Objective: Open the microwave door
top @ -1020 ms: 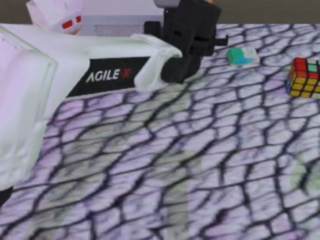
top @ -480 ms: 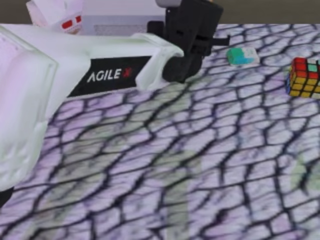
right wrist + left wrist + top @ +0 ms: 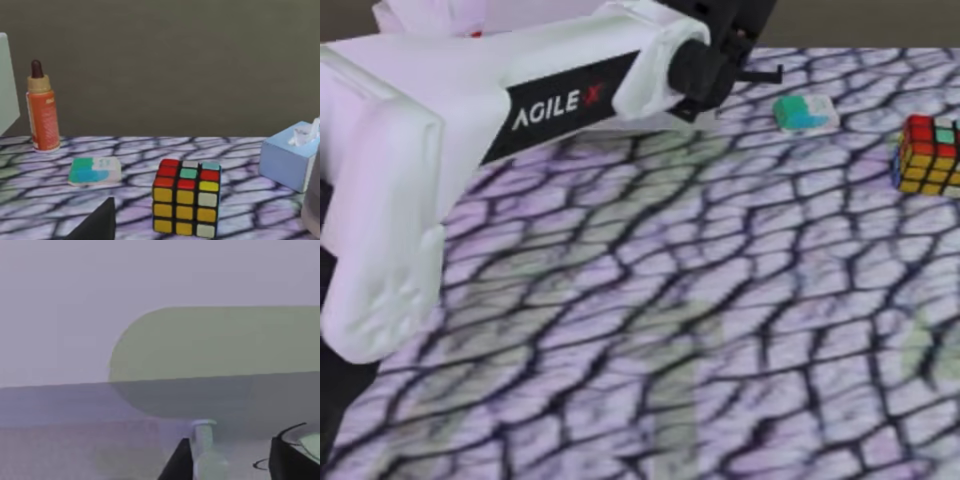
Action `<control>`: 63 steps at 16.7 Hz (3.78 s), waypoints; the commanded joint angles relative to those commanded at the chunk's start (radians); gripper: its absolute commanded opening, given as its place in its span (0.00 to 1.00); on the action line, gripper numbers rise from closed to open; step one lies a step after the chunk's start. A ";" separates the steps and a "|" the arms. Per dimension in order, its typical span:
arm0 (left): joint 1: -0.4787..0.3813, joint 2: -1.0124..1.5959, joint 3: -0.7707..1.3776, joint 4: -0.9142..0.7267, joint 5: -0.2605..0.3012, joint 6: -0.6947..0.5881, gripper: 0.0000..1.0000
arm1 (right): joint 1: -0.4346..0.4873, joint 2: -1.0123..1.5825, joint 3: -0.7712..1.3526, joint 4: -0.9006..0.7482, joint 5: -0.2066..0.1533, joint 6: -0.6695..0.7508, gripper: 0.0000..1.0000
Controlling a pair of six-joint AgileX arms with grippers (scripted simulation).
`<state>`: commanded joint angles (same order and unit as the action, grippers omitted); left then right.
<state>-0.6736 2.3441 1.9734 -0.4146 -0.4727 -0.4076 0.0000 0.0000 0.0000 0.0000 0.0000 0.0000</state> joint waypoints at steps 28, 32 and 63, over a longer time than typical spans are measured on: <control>0.066 0.134 0.471 -0.675 0.181 -0.139 0.00 | 0.000 0.000 0.000 0.000 0.000 0.000 1.00; 0.066 0.134 0.471 -0.675 0.181 -0.139 0.00 | 0.000 0.000 0.000 0.000 0.000 0.000 1.00; 0.072 -0.017 0.200 -0.529 0.226 -0.042 0.00 | 0.000 0.000 0.000 0.000 0.000 0.000 1.00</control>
<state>-0.6015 2.3269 2.1729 -0.9431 -0.2471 -0.4496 0.0000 0.0000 0.0000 0.0000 0.0000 0.0000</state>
